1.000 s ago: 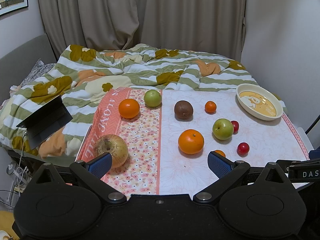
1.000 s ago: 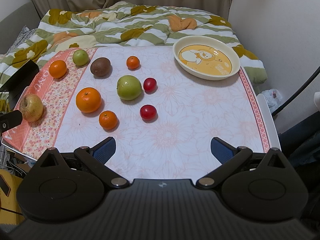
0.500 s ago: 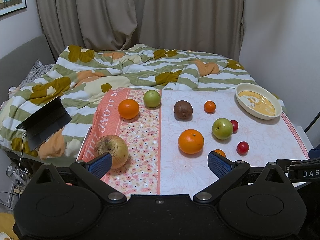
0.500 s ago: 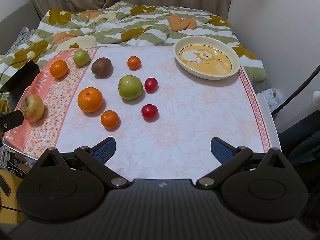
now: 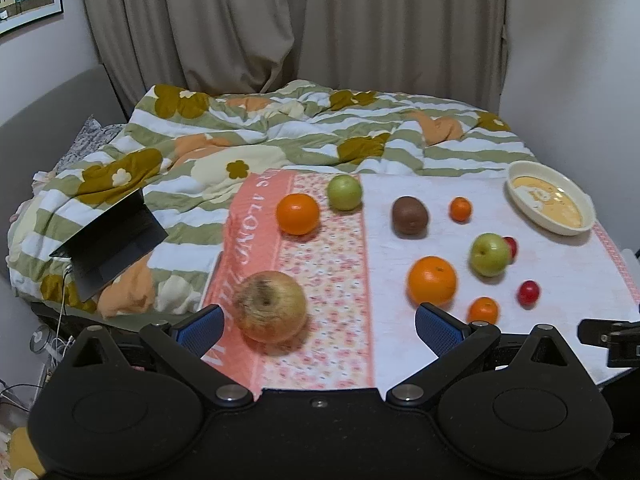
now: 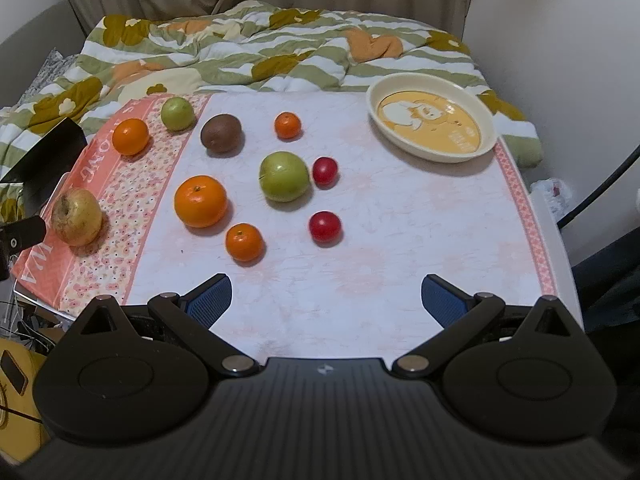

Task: Organize fruits
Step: 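Grasp the large pale apple with the left tool while the right tool grasps a small mandarin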

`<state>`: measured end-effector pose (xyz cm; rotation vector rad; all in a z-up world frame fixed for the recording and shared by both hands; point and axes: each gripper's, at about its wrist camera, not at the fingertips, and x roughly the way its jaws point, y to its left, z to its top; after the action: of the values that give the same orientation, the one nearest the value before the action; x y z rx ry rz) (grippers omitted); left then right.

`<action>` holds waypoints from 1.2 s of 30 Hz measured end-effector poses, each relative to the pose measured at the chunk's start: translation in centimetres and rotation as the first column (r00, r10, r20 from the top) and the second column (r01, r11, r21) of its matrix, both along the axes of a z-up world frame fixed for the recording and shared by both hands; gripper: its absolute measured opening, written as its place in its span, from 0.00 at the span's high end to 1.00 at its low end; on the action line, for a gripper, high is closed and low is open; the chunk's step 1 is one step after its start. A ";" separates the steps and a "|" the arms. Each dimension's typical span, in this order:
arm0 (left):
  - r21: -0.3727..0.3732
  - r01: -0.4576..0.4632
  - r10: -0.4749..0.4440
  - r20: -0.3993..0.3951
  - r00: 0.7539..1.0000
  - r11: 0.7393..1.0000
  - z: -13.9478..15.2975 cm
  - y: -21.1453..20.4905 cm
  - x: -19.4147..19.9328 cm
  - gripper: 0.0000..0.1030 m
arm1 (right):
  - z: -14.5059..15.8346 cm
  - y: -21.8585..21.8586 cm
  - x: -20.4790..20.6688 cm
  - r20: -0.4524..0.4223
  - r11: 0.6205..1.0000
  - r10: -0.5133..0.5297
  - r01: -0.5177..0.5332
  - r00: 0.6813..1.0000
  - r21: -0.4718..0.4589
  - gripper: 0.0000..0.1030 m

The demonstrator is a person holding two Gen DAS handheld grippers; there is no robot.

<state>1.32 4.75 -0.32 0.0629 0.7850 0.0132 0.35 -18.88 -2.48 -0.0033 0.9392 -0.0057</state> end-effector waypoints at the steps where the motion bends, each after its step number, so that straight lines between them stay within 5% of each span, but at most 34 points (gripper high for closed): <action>1: 0.006 -0.001 0.001 0.002 1.000 1.000 -0.3 0.4 0.3 0.00 | -0.3 0.3 0.2 0.000 1.000 0.001 -0.001 1.000 0.005 0.00; 25: 0.233 0.170 -0.162 -0.053 0.985 0.958 -9.7 3.4 7.3 0.09 | -8.3 5.9 5.0 -0.024 0.999 0.046 -0.046 0.999 -0.015 0.00; 36: 0.224 0.182 -0.164 -0.095 0.982 0.958 -10.8 3.3 8.5 0.23 | -9.5 6.1 6.9 -0.041 0.998 0.059 -0.059 0.997 -0.005 0.20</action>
<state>9.85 8.08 -11.12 0.3557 0.8489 -0.0645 7.26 -12.73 -11.96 -0.0371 0.9799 0.0459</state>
